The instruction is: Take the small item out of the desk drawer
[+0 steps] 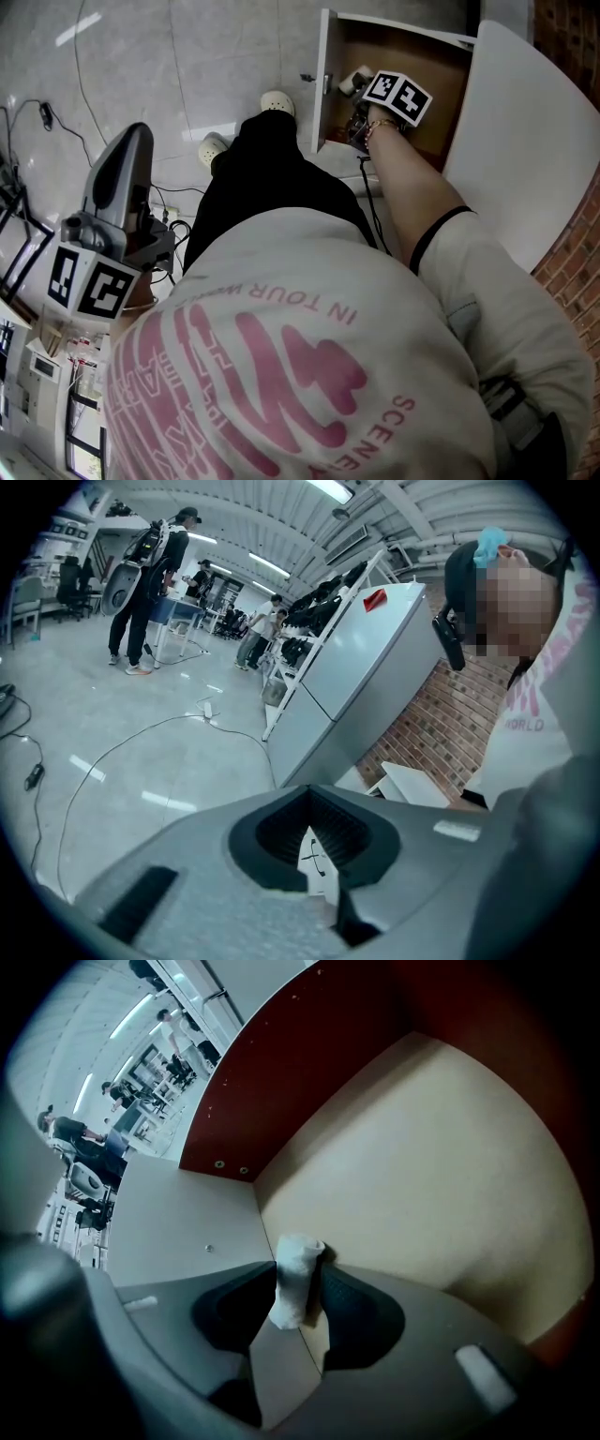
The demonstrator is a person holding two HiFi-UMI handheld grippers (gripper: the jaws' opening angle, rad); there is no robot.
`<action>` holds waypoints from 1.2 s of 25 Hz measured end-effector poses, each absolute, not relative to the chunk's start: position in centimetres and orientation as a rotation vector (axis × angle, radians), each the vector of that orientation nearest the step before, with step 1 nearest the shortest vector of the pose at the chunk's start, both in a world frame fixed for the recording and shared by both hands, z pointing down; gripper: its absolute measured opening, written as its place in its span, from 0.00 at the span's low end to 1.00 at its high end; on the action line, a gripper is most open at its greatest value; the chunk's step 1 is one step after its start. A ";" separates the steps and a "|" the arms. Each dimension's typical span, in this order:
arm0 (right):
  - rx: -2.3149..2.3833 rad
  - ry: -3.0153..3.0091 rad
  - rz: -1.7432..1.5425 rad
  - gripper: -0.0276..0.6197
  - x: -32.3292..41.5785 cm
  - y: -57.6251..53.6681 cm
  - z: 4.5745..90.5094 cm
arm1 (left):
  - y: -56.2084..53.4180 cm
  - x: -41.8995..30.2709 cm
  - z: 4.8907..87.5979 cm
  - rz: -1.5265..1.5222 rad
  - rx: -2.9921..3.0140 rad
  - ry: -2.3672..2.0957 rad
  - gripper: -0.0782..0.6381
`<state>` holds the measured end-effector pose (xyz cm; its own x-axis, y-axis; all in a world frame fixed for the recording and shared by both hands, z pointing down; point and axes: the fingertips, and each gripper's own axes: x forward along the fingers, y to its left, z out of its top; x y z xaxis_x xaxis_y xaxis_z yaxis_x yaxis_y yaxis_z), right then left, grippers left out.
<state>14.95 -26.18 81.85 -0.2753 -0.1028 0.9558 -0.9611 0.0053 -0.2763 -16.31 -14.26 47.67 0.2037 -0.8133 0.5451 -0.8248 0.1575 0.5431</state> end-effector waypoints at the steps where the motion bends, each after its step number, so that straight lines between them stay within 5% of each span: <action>1: 1.139 -1.490 1.367 0.29 14.8 -26.2 81.9 | -14.1 -16.4 47.7 0.017 1.620 -1.581 0.11; 30: 1.142 -1.504 1.356 0.25 13.9 -25.7 82.2 | -13.4 -14.2 48.0 -0.012 1.634 -1.551 0.12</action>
